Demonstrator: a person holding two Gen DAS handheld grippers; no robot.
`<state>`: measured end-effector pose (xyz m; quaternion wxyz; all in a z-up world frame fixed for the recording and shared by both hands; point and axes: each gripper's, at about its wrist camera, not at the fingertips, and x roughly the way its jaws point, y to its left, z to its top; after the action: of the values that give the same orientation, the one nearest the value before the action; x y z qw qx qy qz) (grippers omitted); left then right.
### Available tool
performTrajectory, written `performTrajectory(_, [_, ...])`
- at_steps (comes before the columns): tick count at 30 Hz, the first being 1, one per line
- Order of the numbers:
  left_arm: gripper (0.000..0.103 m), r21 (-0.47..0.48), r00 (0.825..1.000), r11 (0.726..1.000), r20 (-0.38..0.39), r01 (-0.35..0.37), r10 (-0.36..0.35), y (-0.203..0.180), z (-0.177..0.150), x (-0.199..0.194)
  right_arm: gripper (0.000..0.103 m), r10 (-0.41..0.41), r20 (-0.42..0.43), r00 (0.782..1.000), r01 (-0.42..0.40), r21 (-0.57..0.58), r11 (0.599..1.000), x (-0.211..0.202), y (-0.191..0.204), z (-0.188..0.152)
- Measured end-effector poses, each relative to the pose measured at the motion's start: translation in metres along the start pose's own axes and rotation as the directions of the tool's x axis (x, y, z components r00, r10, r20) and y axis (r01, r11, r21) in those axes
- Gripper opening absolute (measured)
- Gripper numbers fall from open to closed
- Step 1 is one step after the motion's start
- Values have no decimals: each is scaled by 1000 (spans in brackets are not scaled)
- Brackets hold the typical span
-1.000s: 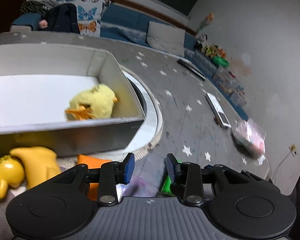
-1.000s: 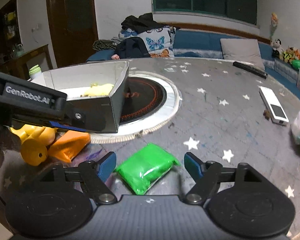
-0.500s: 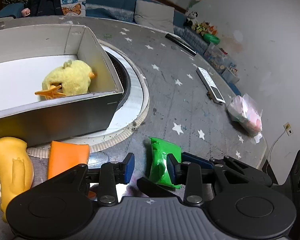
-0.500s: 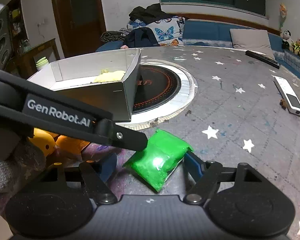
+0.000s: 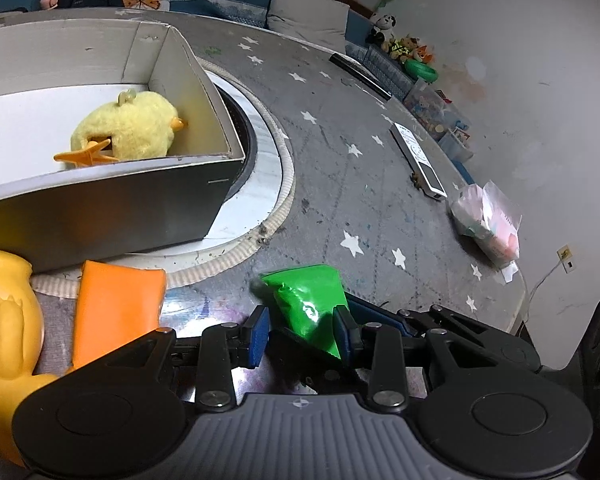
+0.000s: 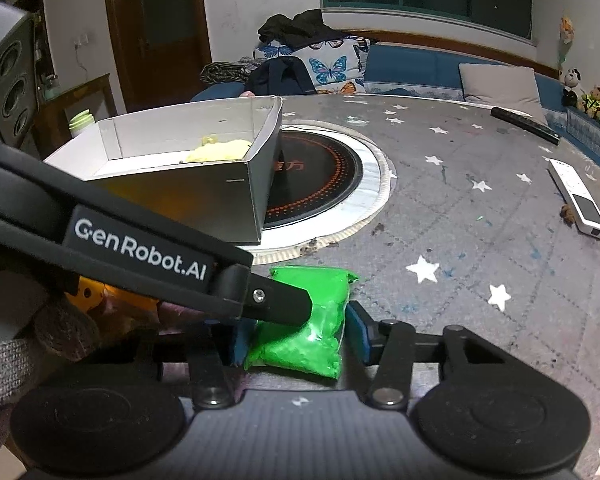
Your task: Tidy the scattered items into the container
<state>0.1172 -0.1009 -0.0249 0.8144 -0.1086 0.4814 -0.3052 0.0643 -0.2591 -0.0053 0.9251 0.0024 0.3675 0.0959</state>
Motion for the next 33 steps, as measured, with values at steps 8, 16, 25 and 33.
performTrajectory(8, [39, 17, 1000, 1000, -17, 12, -12, 1, -4, -2, 50, -7, 9, 1000, 7, -36, 999, 0, 3, -3])
performTrajectory(16, [39, 45, 1000, 999, -29, 1, 0, -3, -4, 0, 50, -11, 22, 1000, 13, -69, 998, 0, 5, -6])
performTrajectory(25, [38, -8, 999, 1000, -51, 20, -20, 3, 3, 2, 50, 7, 31, 999, -5, -71, 997, 2, 1, -7])
performTrajectory(33, [38, -77, 999, 996, -26, 40, -42, 11, 16, 0, 50, 16, 33, 999, -14, -71, 997, 2, -1, -7])
